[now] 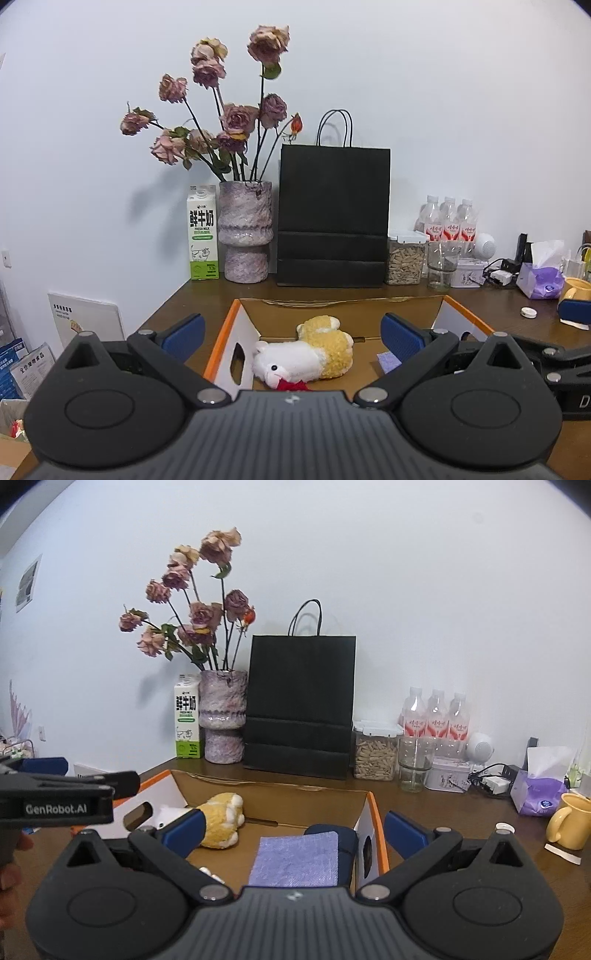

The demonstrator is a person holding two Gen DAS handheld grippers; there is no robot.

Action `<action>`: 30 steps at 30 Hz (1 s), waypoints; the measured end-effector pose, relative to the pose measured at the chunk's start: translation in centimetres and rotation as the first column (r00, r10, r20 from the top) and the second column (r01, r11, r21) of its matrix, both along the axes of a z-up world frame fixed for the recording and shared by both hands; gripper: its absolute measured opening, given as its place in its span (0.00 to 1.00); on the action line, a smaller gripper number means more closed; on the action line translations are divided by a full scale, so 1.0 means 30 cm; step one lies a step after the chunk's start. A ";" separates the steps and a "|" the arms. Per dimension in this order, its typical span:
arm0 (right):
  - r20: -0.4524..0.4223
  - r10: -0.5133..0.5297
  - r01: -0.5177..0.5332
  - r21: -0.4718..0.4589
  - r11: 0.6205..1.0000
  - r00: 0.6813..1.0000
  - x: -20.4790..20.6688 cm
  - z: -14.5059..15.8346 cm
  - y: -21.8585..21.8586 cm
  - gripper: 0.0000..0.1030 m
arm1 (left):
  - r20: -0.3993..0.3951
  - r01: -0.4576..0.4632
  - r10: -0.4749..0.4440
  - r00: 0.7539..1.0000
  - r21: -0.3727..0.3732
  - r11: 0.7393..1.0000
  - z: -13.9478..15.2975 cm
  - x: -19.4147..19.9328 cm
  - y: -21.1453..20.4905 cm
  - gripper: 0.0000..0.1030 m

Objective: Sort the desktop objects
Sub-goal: 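Move the left gripper to the white plaster figure while the right approaches the clear container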

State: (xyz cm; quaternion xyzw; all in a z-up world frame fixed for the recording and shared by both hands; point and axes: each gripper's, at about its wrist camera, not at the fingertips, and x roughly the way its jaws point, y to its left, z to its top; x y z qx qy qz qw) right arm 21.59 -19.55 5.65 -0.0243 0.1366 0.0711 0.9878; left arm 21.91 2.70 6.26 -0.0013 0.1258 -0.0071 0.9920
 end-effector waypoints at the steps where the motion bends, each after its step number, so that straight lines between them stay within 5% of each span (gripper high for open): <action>1: 0.001 0.003 -0.003 0.001 1.000 1.000 -0.016 0.002 0.001 1.00 | 0.000 -0.002 0.002 1.000 0.000 1.000 0.004 -0.014 0.006 1.00; 12: -0.016 0.028 -0.028 -0.013 1.000 0.999 -0.198 -0.027 -0.009 1.00 | -0.035 -0.050 0.050 0.998 0.014 0.999 -0.026 -0.186 0.087 1.00; 30: -0.177 0.019 -0.016 0.019 1.000 0.984 -0.361 -0.220 -0.059 1.00 | -0.192 -0.057 0.070 0.979 0.071 0.996 -0.230 -0.374 0.126 1.00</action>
